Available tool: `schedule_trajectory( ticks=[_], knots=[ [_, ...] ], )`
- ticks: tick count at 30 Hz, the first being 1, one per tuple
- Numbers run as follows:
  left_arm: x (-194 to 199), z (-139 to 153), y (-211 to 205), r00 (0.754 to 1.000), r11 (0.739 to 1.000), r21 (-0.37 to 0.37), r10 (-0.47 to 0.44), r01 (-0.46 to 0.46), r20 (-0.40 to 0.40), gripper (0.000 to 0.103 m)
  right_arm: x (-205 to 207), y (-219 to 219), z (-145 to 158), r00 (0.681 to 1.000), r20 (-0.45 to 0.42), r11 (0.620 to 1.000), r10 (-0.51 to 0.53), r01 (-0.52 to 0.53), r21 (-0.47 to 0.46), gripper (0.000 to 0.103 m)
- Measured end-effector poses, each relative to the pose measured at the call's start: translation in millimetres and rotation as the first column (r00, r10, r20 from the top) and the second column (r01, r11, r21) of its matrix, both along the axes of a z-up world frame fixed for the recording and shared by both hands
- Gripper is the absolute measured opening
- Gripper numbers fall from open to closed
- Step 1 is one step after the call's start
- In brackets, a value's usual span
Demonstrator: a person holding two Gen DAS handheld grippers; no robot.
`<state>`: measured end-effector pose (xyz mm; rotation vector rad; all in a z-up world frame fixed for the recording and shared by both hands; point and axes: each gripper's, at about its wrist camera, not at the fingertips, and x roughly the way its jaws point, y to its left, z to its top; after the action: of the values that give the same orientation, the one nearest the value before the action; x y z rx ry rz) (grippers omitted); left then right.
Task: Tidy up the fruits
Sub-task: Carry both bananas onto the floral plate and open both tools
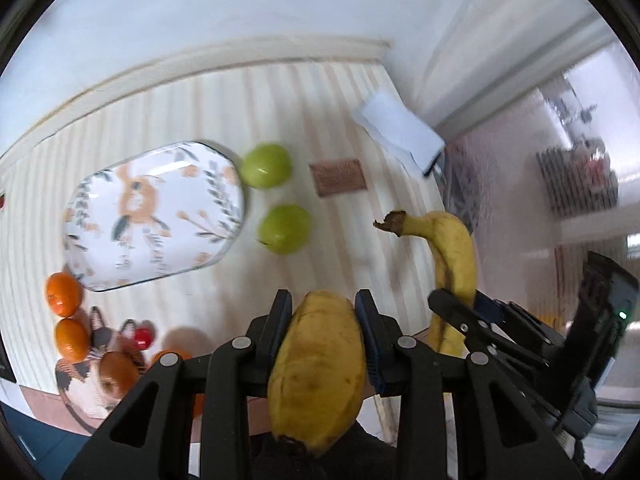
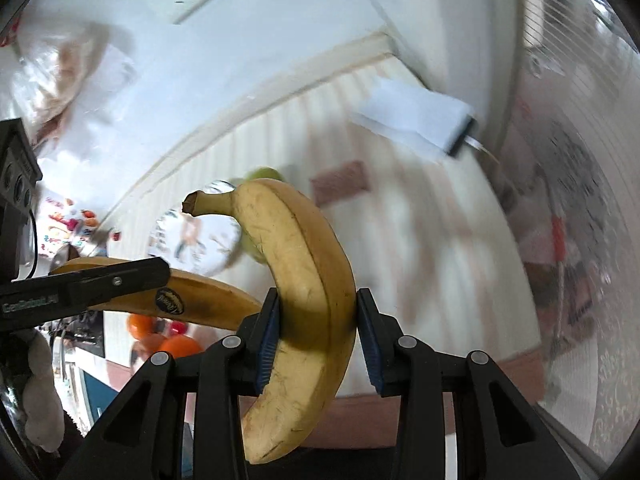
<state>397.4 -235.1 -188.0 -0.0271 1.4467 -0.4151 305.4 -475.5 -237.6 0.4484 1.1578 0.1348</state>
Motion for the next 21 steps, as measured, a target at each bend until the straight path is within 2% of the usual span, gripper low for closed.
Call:
schedule_trajectory(
  ticks=[5,10,16,21],
  knots=[
    [19.2,14.1,58.8,0.996,0.996,-0.014,0.085,-0.086,-0.021,0.03,37.5,51.3,11.9,0.998,0.017,0.998,0.055,-0.056,0.026,0.039],
    [43.8,-2.4,114.8,0.985,0.988,0.007,0.156,-0.156,-0.068,0.03,80.8,110.0,1.5,0.995,0.006,0.995,0.096,-0.096,0.032,0.039],
    [79.4,-41.6,161.4,0.963,0.979,0.004,0.204,-0.206,-0.174,0.03,129.5,169.5,-34.2,0.992,-0.051,0.994,0.113,-0.113,0.003,0.039],
    [106.6,-86.9,183.7,0.939,0.976,0.026,0.214,-0.215,-0.271,0.03,156.1,195.6,-70.0,0.987,-0.119,0.993,0.111,-0.115,-0.03,0.039]
  ],
)
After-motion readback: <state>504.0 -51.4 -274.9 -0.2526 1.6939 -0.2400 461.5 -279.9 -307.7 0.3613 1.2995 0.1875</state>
